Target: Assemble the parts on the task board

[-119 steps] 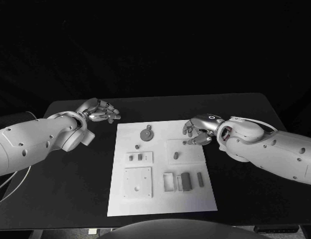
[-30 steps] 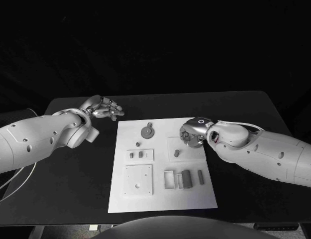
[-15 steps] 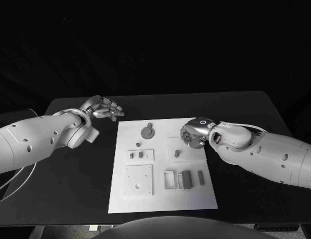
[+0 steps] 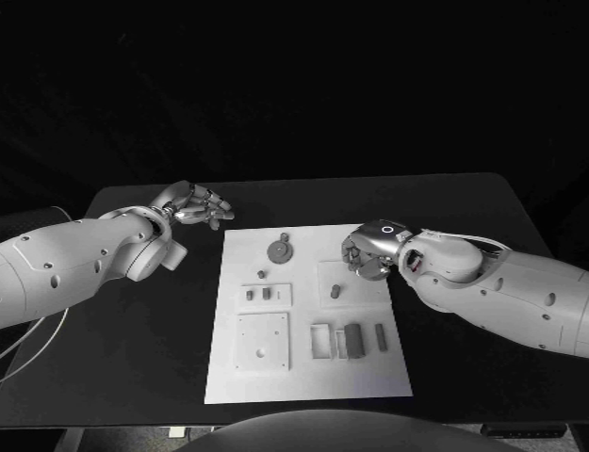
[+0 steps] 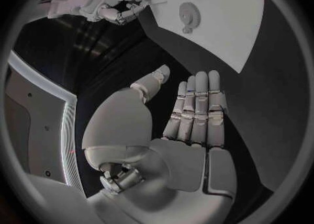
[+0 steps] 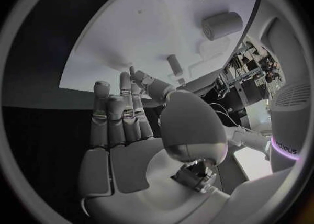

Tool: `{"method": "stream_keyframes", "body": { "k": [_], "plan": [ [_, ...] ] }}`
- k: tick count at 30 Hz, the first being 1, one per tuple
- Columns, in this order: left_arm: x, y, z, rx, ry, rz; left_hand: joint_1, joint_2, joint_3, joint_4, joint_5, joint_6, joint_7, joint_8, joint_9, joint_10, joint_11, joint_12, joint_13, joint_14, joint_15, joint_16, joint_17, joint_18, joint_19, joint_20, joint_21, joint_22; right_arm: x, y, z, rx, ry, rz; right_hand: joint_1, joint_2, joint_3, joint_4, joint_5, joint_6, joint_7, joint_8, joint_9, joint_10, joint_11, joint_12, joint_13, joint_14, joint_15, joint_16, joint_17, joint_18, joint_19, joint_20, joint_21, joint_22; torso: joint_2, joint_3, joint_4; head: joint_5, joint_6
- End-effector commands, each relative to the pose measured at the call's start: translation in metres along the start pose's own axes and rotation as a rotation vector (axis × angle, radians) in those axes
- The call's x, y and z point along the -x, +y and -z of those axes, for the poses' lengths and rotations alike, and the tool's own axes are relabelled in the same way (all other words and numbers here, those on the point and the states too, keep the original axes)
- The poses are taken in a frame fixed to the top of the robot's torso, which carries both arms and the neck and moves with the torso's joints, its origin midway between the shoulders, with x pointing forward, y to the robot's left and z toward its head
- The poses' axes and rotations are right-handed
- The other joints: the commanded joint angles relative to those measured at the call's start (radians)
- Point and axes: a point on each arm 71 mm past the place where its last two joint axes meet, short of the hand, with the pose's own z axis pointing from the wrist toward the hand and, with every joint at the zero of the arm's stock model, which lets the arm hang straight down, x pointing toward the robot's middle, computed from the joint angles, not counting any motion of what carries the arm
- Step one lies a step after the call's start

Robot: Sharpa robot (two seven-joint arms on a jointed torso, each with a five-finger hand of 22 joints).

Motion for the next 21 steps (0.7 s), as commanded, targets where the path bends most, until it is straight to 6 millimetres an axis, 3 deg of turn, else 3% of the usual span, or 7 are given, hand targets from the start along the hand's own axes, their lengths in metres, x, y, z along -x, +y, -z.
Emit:
{"method": "stream_keyframes", "body": {
  "k": [1, 13, 17, 21],
  "plan": [
    [0.0, -0.001, 0.0, -0.005, -0.007, 0.005, 0.003, 0.007, -0.006, -0.002, -0.004, -0.005, 0.0, 0.0, 0.001, 0.004, -0.001, 0.004, -0.001, 0.008, -0.001, -0.002, 0.002, 0.014, 0.006, -0.003, 0.004, 0.0, 0.005, 0.003, 0.001, 0.005, -0.019, 0.008, 0.005, 0.001, 0.007, -0.002, 0.002, 0.01, -0.001, 0.007, 0.001, 0.007, 0.001, 0.004, -0.002, 0.003, -0.004, -0.005, -0.001, 0.012, 0.004, -0.004, 0.004, 0.015, 0.0, 0.0, -0.0008, 0.001, -0.001],
    [0.0, -0.002, -0.001, -0.005, -0.009, 0.005, 0.003, 0.007, -0.006, -0.003, -0.004, -0.006, 0.0, 0.0, 0.001, 0.004, -0.001, 0.004, -0.002, 0.009, -0.002, -0.003, 0.003, 0.013, 0.007, -0.003, 0.004, 0.0, 0.023, 0.021, 0.003, 0.05, -0.053, 0.003, 0.004, -0.001, 0.008, -0.002, 0.002, 0.012, -0.002, 0.007, 0.002, 0.01, 0.0, 0.004, -0.003, 0.005, -0.005, -0.006, -0.001, 0.012, 0.006, -0.006, 0.005, 0.015, 0.001, 0.0002, 0.0002, 0.009, 0.0],
    [0.001, -0.002, -0.001, -0.005, -0.013, 0.004, 0.004, 0.007, -0.006, -0.003, -0.004, -0.006, 0.0, 0.0, 0.001, 0.004, -0.001, 0.004, -0.002, 0.009, -0.002, -0.003, 0.003, 0.013, 0.007, -0.003, 0.004, 0.0, 0.031, 0.035, 0.003, 0.081, -0.059, -0.002, 0.004, -0.001, 0.008, -0.002, 0.002, 0.013, -0.002, 0.008, 0.002, 0.011, 0.0, 0.004, -0.003, 0.005, -0.006, -0.006, -0.001, 0.012, 0.007, -0.006, 0.005, 0.015, 0.0, -0.0001, 0.0003, 0.027, 0.0],
    [0.0, -0.004, -0.003, -0.007, -0.013, 0.003, 0.004, 0.007, -0.007, -0.003, -0.004, -0.006, 0.0, 0.0, 0.001, 0.004, -0.001, 0.004, -0.002, 0.009, -0.002, -0.003, 0.004, 0.013, 0.007, -0.003, 0.004, -0.001, 0.036, 0.058, -0.002, 0.135, -0.048, -0.016, 0.003, -0.001, 0.009, -0.002, 0.002, 0.013, -0.002, 0.007, 0.002, 0.011, 0.0, 0.004, -0.003, 0.006, -0.006, -0.006, -0.001, 0.012, 0.007, -0.006, 0.005, 0.015, 0.0, -0.0001, 0.0004, 0.035, -0.001]
  ]
}}
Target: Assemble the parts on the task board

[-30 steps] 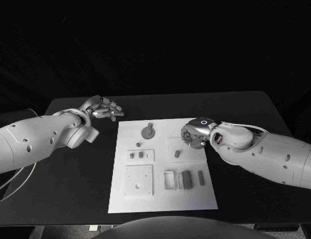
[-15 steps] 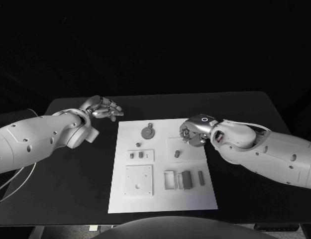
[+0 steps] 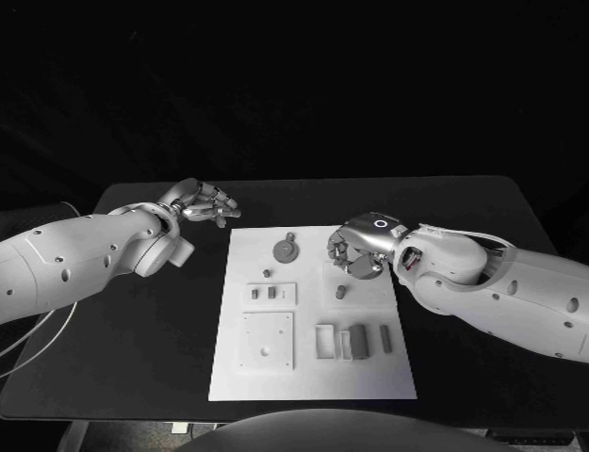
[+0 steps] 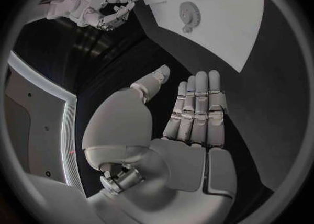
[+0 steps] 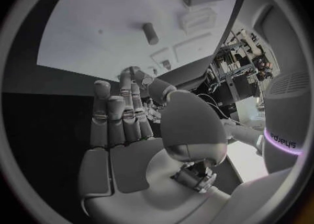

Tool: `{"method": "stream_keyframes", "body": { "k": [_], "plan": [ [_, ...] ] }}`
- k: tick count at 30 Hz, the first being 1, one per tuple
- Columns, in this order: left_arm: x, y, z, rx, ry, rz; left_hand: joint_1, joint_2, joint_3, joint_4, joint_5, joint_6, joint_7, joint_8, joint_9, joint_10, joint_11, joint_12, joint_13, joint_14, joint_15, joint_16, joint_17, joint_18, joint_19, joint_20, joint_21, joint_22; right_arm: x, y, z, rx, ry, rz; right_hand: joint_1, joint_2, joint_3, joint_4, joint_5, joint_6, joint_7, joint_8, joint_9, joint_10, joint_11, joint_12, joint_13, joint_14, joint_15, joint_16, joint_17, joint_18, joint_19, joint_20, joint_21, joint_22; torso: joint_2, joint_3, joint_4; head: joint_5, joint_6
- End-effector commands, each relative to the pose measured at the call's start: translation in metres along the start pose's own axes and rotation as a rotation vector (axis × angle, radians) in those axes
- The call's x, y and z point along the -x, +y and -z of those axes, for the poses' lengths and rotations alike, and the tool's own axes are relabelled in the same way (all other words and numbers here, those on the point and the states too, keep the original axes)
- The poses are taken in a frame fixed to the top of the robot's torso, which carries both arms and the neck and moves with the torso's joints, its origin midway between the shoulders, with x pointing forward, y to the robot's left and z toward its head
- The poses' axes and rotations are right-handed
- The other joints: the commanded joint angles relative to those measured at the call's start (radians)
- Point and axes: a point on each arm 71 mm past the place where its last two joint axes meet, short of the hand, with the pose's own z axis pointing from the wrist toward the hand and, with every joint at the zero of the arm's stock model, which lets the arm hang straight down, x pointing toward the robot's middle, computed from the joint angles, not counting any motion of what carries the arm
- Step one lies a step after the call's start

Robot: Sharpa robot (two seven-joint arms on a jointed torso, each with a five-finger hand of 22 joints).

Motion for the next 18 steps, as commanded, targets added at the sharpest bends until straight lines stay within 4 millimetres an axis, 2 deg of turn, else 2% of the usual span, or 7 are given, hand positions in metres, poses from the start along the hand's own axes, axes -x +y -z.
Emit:
{"method": "stream_keyframes", "body": {
  "k": [1, 5, 10, 18],
  "plan": [
    [0.0, -0.003, -0.002, -0.007, -0.009, 0.004, 0.004, 0.006, -0.004, 0.0, -0.004, -0.006, 0.0, 0.0, 0.002, 0.004, 0.0, 0.004, -0.002, 0.005, 0.002, -0.003, 0.002, 0.021, 0.004, 0.0, 0.004, -0.001, 0.001, 0.019, -0.007, 0.041, 0.024, -0.004, 0.007, 0.003, 0.006, 0.001, 0.002, 0.007, -0.003, 0.004, 0.002, 0.004, 0.0, 0.004, -0.001, 0.001, -0.009, -0.006, -0.001, 0.012, 0.001, -0.004, 0.005, 0.014, 0.0, -0.0002, 0.0002, 0.012, -0.002],
    [-0.001, -0.004, -0.003, -0.01, -0.009, 0.004, 0.004, 0.006, -0.004, 0.0, -0.004, -0.007, 0.0, 0.0, 0.002, 0.004, 0.0, 0.004, -0.002, 0.005, 0.002, -0.004, 0.002, 0.02, 0.004, 0.0, 0.003, -0.001, 0.004, 0.042, -0.016, 0.098, 0.026, -0.015, 0.006, 0.003, 0.006, 0.001, 0.002, 0.007, -0.003, 0.003, 0.002, 0.004, 0.0, 0.003, -0.002, 0.001, -0.009, -0.007, -0.001, 0.012, 0.001, -0.004, 0.005, 0.014, 0.0, -0.0005, 0.0003, 0.025, -0.003],
    [-0.003, -0.007, -0.006, -0.016, -0.007, 0.004, 0.004, 0.006, -0.004, 0.0, -0.004, -0.007, 0.0, 0.0, 0.002, 0.003, 0.0, 0.004, -0.002, 0.005, 0.002, -0.004, 0.003, 0.02, 0.004, 0.0, 0.003, -0.001, 0.003, 0.058, -0.026, 0.133, 0.037, -0.015, 0.005, 0.004, 0.007, 0.001, 0.002, 0.006, -0.003, 0.003, 0.002, 0.004, 0.0, 0.002, -0.002, 0.002, -0.009, -0.008, -0.001, 0.012, 0.001, -0.005, 0.005, 0.014, 0.0, -0.0006, 0.0004, 0.037, -0.002],
    [-0.008, -0.011, -0.009, -0.022, 0.002, 0.006, 0.004, 0.007, -0.004, 0.001, -0.004, -0.007, 0.0, 0.0, 0.002, 0.003, 0.0, 0.003, -0.003, 0.005, 0.002, -0.005, 0.003, 0.02, 0.003, 0.0, 0.002, -0.001, -0.014, 0.083, -0.036, 0.184, 0.09, -0.007, 0.003, 0.007, 0.008, 0.001, 0.002, 0.005, -0.002, 0.002, 0.002, 0.004, 0.0, 0.001, -0.004, 0.002, -0.009, -0.009, -0.001, 0.012, 0.001, -0.005, 0.004, 0.014, 0.0, -0.0008, 0.0003, 0.068, -0.016]
  ]
}}
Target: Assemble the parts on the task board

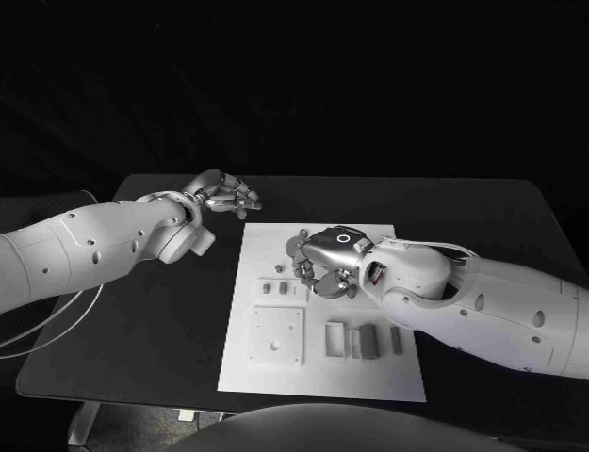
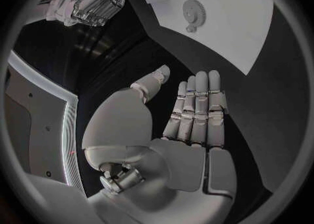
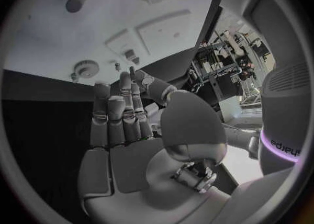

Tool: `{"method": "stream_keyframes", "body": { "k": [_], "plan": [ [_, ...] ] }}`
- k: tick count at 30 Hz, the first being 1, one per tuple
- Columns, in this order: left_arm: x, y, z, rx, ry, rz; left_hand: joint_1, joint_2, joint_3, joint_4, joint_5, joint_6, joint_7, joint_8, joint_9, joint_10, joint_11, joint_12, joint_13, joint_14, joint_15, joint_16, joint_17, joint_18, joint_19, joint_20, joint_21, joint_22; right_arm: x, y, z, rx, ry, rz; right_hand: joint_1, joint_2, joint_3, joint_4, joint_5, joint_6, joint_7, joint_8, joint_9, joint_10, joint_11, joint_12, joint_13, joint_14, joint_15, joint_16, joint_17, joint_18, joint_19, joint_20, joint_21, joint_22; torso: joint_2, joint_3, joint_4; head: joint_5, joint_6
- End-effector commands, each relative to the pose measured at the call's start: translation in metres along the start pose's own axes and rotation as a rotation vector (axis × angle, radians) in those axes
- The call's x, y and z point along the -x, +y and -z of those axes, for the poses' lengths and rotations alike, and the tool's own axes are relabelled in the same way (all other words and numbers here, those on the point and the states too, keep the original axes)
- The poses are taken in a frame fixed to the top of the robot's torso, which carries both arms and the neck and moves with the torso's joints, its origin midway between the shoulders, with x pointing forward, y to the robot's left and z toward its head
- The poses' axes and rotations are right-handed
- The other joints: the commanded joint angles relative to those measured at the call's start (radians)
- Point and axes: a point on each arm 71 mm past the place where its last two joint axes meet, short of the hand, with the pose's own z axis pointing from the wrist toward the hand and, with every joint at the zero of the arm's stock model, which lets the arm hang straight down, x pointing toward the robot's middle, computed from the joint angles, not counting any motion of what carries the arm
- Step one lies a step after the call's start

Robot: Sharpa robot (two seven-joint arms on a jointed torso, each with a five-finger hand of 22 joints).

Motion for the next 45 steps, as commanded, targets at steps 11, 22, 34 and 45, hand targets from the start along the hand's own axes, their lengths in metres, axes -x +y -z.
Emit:
{"method": "stream_keyframes", "body": {
  "k": [11, 22, 34, 45],
  "plan": [
    [-0.004, -0.005, -0.003, -0.011, 0.004, 0.007, 0.003, 0.006, -0.005, 0.001, -0.004, -0.007, 0.0, 0.0, 0.001, 0.003, 0.0, 0.003, -0.002, 0.005, 0.002, -0.006, 0.002, 0.018, 0.003, 0.0, 0.002, -0.001, -0.031, 0.021, -0.007, 0.049, 0.105, -0.001, 0.002, 0.011, 0.005, -0.002, 0.002, 0.004, -0.002, 0.002, 0.001, 0.004, 0.0, -0.001, -0.003, 0.001, -0.009, -0.007, -0.002, 0.012, -0.001, -0.007, 0.003, 0.014, 0.0, -0.0001, -0.0003, 0.045, -0.022],
    [-0.005, -0.006, -0.003, -0.01, 0.006, 0.008, 0.003, 0.007, -0.005, 0.001, -0.004, -0.007, 0.0, 0.0, 0.001, 0.002, 0.0, 0.003, -0.002, 0.005, 0.002, -0.007, 0.003, 0.017, 0.003, 0.0, 0.001, -0.001, -0.043, 0.028, -0.006, 0.069, 0.141, -0.01, -0.001, 0.014, 0.005, -0.003, 0.002, 0.004, -0.001, 0.002, 0.001, 0.005, 0.001, -0.002, -0.003, 0.001, -0.009, -0.008, -0.002, 0.012, -0.001, -0.007, 0.003, 0.014, 0.0, -0.0002, -0.0004, 0.052, -0.03],
    [-0.007, -0.008, -0.004, -0.01, 0.01, 0.006, 0.003, 0.007, -0.005, 0.002, -0.004, -0.007, 0.0, 0.0, 0.001, 0.002, 0.0, 0.003, -0.003, 0.005, 0.002, -0.007, 0.004, 0.017, 0.004, 0.0, 0.001, -0.001, -0.058, 0.035, -0.011, 0.081, 0.164, -0.023, -0.002, 0.015, 0.005, -0.003, 0.002, 0.004, -0.001, 0.002, 0.001, 0.005, 0.0, -0.002, -0.004, 0.001, -0.009, -0.008, -0.002, 0.012, -0.001, -0.007, 0.003, 0.014, 0.0, -0.0002, -0.0003, 0.056, -0.038],
    [-0.008, -0.008, -0.004, -0.009, 0.011, 0.005, 0.003, 0.008, -0.005, 0.002, -0.004, -0.008, 0.0, -0.001, 0.001, 0.003, 0.0, 0.004, -0.003, 0.005, 0.002, -0.008, 0.005, 0.017, 0.004, -0.001, 0.001, -0.001, -0.064, 0.037, -0.01, 0.083, 0.167, -0.033, -0.002, 0.016, 0.005, -0.004, 0.002, 0.004, -0.001, 0.001, 0.001, 0.005, 0.0, -0.002, -0.004, 0.001, -0.009, -0.008, -0.002, 0.012, -0.001, -0.007, 0.003, 0.014, 0.0, -0.0002, -0.0004, 0.066, -0.042]
  ]
}}
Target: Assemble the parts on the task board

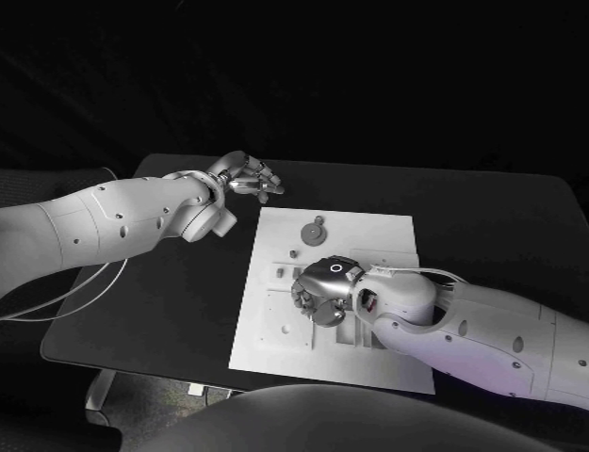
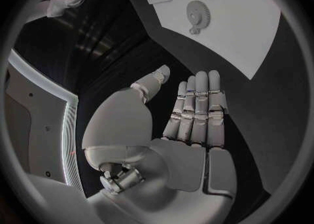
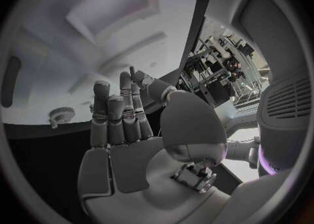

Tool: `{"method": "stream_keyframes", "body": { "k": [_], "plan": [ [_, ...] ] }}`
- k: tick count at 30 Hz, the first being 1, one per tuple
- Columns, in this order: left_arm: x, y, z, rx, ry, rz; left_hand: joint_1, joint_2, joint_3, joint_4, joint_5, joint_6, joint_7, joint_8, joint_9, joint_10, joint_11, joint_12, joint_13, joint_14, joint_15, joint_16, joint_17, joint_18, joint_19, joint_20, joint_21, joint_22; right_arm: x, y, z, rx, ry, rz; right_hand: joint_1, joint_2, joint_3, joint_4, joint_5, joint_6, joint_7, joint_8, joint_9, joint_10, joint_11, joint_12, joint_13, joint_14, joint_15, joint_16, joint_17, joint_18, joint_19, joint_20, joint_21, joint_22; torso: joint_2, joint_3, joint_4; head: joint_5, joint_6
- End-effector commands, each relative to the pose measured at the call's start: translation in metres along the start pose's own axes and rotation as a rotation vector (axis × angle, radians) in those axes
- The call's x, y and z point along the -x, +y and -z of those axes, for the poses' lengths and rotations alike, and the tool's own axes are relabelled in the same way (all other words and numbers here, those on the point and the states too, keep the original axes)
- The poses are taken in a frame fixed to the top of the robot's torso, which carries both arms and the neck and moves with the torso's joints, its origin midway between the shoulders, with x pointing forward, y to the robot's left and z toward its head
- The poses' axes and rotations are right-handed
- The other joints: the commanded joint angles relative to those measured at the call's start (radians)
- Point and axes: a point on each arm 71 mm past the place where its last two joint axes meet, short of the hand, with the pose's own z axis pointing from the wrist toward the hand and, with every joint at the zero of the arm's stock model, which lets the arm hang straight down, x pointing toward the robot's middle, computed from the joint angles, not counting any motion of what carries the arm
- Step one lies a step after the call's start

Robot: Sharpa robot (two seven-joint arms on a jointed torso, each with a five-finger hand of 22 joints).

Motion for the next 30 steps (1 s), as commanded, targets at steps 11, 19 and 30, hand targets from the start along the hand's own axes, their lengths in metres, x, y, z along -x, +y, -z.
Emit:
{"method": "stream_keyframes", "body": {
  "k": [11, 19, 30],
  "plan": [
    [-0.0008, -0.0022, -0.0005, -0.005, 0.0, 0.001, 0.004, 0.009, -0.005, 0.003, -0.004, -0.009, 0.001, -0.001, 0.002, 0.003, 0.0, 0.004, -0.002, 0.007, 0.001, -0.004, 0.003, 0.014, 0.006, -0.002, 0.001, -0.001, -0.0036, 0.0009, -0.0027, 0.012, 0.009, 0.012, -0.002, 0.01, 0.003, -0.002, 0.005, 0.005, 0.001, 0.003, 0.001, 0.005, 0.0, -0.003, -0.001, 0.0, -0.008, -0.005, -0.001, 0.012, 0.002, -0.006, 0.002, 0.013, 0.0, -0.0001, 0.0, 0.008, 0.0],
    [-0.0001, -0.0017, -0.0002, -0.003, -0.001, 0.0, 0.003, 0.009, -0.005, 0.004, -0.004, -0.009, 0.001, -0.001, 0.002, 0.003, 0.0, 0.004, -0.003, 0.007, 0.001, -0.005, 0.004, 0.013, 0.007, -0.002, 0.001, -0.001, -0.0035, -0.0023, -0.0032, 0.002, -0.002, 0.038, -0.002, 0.01, 0.003, -0.002, 0.005, 0.005, 0.001, 0.003, 0.001, 0.006, 0.0, -0.003, -0.002, 0.0, -0.008, -0.005, -0.001, 0.012, 0.002, -0.006, 0.002, 0.014, 0.0, -0.0001, 0.0, 0.01, 0.0],
    [0.0, -0.0014, -0.0002, -0.001, 0.0, -0.002, 0.004, 0.009, -0.006, 0.004, -0.004, -0.01, 0.001, -0.001, 0.002, 0.002, 0.0, 0.004, -0.003, 0.008, 0.001, -0.005, 0.005, 0.013, 0.007, -0.002, 0.001, -0.001, -0.0027, -0.0015, -0.0036, 0.003, -0.01, 0.045, -0.002, 0.009, 0.003, -0.003, 0.005, 0.006, 0.0, 0.003, 0.002, 0.006, 0.0, -0.003, -0.002, 0.001, -0.008, -0.005, -0.001, 0.012, 0.002, -0.007, 0.003, 0.014, 0.0, -0.0002, 0.0, 0.013, 0.0]
  ]
}}
